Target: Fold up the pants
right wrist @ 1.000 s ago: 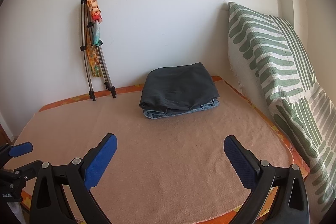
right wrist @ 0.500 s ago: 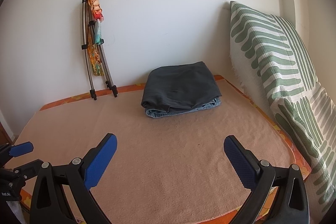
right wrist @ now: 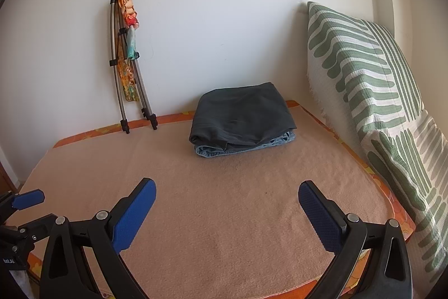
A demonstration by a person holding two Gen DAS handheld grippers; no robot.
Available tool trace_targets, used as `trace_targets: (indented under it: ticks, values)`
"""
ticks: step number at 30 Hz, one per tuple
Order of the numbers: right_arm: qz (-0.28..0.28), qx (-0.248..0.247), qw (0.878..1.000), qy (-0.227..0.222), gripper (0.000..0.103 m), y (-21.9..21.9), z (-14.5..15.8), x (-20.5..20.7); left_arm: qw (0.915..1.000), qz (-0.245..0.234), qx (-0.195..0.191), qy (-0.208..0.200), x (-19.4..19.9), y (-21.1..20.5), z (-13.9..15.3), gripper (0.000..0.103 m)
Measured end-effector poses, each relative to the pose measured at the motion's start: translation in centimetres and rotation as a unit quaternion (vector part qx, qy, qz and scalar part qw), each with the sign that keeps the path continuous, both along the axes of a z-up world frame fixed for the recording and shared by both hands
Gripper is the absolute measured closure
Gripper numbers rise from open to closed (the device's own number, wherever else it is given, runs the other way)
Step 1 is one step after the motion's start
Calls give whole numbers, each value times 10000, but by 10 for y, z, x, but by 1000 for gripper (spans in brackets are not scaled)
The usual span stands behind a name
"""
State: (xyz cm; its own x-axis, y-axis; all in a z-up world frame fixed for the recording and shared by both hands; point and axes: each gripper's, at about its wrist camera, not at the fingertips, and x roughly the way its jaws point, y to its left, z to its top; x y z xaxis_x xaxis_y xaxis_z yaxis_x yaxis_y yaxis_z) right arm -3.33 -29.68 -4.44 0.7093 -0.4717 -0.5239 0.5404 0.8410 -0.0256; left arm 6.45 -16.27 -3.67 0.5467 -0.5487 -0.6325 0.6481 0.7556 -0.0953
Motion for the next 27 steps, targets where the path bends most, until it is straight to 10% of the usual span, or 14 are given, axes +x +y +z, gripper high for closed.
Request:
trace_targets:
  ticks: [27]
  values:
    - [95, 38, 9999, 67, 0, 0, -3, 4, 9999, -76, 2, -81, -4, 2, 4, 19]
